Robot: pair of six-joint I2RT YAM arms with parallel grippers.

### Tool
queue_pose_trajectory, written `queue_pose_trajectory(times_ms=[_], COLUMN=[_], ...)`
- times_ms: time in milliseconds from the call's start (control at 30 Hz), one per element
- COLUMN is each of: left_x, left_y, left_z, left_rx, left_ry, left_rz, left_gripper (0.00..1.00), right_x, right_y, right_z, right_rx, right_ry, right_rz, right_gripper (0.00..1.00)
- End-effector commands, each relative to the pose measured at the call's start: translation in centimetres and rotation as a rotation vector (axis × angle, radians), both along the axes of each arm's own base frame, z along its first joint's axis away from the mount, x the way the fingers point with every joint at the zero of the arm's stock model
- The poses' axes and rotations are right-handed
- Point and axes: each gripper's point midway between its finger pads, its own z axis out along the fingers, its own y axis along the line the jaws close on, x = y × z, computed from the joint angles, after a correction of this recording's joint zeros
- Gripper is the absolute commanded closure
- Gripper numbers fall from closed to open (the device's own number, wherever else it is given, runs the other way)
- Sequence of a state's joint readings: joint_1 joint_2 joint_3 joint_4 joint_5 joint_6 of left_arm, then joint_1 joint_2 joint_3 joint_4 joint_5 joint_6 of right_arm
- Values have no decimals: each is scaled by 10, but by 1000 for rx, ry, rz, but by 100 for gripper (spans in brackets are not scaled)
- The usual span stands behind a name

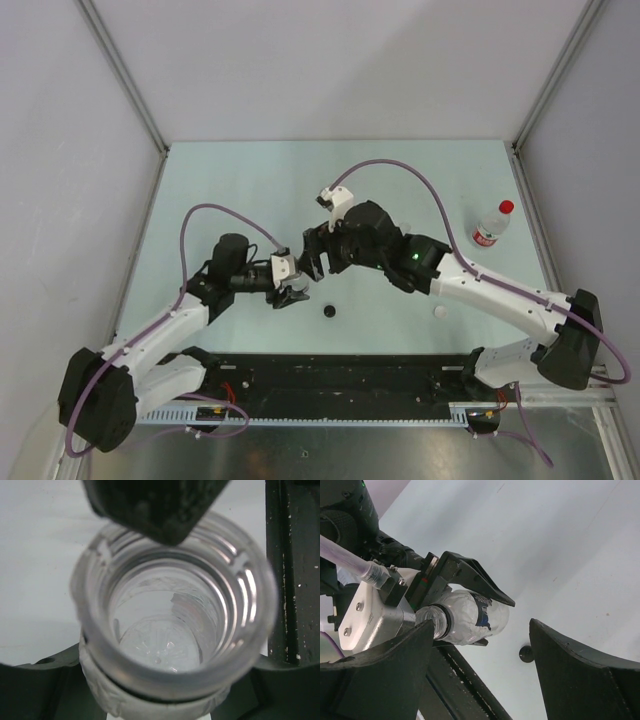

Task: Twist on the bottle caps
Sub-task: Screw the bottle cap onto the plastic bottle.

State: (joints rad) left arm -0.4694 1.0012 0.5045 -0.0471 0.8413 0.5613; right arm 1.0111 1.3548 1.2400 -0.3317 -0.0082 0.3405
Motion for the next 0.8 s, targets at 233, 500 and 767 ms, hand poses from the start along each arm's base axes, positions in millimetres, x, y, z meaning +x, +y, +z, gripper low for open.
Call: queue_pose_trajectory(times_ms=[233,500,767], left_x=[6,24,28], left_y=[-9,-5,-3], left_z=[14,23,29], left_rx=[-3,4,-22], left_ry=[-84,-99,-68], left_rz=[-22,76,81], left_gripper=[42,43,44], right_x=[-11,-21,-21], right_y=[38,20,-36], right_z=[-13,-44,-65], right_rx=[81,-57,-298], right_ry=[187,245,146], right_rz=[113,81,-150], right_gripper=[20,26,28])
